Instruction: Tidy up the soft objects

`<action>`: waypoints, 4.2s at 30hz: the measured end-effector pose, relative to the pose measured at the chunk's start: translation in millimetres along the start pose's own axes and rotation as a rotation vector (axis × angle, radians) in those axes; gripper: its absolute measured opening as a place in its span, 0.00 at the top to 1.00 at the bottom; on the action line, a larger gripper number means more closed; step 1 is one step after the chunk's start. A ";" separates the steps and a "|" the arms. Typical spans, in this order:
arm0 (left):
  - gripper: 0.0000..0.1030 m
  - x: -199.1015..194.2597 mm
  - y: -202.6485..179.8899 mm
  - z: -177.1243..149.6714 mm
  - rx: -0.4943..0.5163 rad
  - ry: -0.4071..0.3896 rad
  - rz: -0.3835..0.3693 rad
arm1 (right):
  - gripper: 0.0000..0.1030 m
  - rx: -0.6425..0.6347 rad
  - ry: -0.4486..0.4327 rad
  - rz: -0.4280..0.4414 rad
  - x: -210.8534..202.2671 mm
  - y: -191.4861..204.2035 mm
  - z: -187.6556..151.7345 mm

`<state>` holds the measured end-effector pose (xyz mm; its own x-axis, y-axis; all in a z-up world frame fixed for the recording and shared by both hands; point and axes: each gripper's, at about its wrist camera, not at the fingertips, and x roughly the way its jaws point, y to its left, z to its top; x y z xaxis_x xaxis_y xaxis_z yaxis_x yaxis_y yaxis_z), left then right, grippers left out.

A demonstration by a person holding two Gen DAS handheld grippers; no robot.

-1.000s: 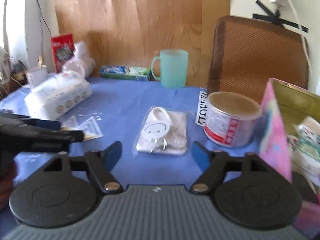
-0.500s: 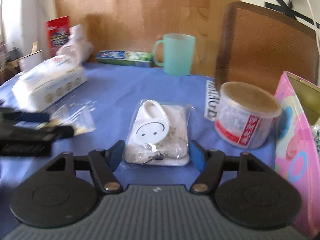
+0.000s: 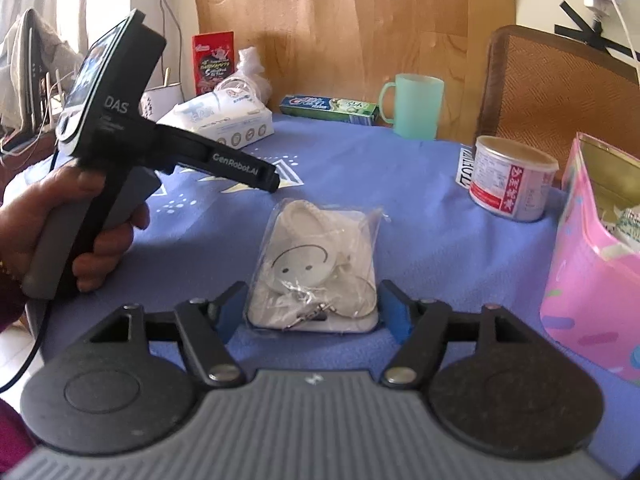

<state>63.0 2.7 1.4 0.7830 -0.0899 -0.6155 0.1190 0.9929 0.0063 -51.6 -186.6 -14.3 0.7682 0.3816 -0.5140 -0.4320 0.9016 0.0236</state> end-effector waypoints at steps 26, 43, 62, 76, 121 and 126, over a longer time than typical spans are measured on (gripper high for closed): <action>0.11 4.7 -0.6 1.8 0.004 0.021 0.023 | 0.23 0.018 -0.031 -0.002 1.8 6.2 -2.9; 0.07 -1.7 2.7 0.4 -0.018 0.053 0.035 | 0.24 0.042 -0.048 0.004 0.7 4.2 -4.2; 0.43 -47.1 -52.6 -12.3 -0.086 0.228 -0.426 | 0.32 0.007 -0.067 -0.005 -0.3 10.4 -7.2; 0.45 -78.1 -199.1 85.9 0.179 0.000 -0.670 | 0.31 0.042 -0.364 -0.374 -87.0 -54.7 12.4; 0.00 -119.0 -163.1 33.2 0.198 -0.073 -0.314 | 0.32 0.646 -0.334 -0.476 -155.1 -125.1 -2.5; 0.00 -123.2 -160.5 25.8 0.228 -0.080 -0.273 | 0.23 0.680 -0.314 -0.465 -150.1 -117.7 -0.3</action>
<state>-36.9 -147.7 96.6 0.7480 -0.3641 -0.5549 0.4562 0.8893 0.0314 -116.2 -350.1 59.8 0.9340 -0.1056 -0.3414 0.2544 0.8674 0.4277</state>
